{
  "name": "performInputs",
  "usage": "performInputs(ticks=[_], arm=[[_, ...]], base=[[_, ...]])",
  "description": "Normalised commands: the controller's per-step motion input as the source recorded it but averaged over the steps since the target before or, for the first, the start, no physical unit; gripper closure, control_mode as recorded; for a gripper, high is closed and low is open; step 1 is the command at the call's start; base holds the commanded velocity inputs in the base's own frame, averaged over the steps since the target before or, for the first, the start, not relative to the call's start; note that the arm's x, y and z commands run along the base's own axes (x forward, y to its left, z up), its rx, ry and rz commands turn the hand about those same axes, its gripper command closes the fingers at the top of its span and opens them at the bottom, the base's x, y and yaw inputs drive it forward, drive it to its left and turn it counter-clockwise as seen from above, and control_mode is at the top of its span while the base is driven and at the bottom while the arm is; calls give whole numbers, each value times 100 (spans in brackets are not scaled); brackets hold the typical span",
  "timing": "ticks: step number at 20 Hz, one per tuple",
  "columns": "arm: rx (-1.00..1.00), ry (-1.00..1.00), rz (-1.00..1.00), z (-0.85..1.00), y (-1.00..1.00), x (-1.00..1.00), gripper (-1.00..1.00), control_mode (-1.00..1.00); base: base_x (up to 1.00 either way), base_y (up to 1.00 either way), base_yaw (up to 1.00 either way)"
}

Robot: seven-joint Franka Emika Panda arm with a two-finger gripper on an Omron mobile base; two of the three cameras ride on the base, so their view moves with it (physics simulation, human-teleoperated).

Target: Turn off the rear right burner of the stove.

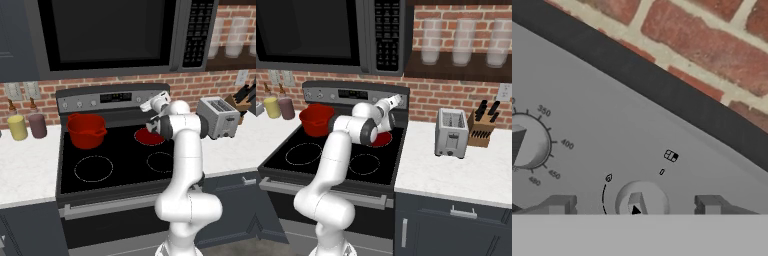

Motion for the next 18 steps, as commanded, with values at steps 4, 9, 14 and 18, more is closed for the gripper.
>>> performInputs(ticks=[4,9,14,18], arm=[[0,0,0,0,0,0,-100,-100],[0,0,0,0,0,0,100,-100],[0,0,0,0,0,0,100,-100],[7,0,0,0,-4,0,100,-100]], base=[[0,0,0],[0,0,0],[0,0,0],[0,0,0]])
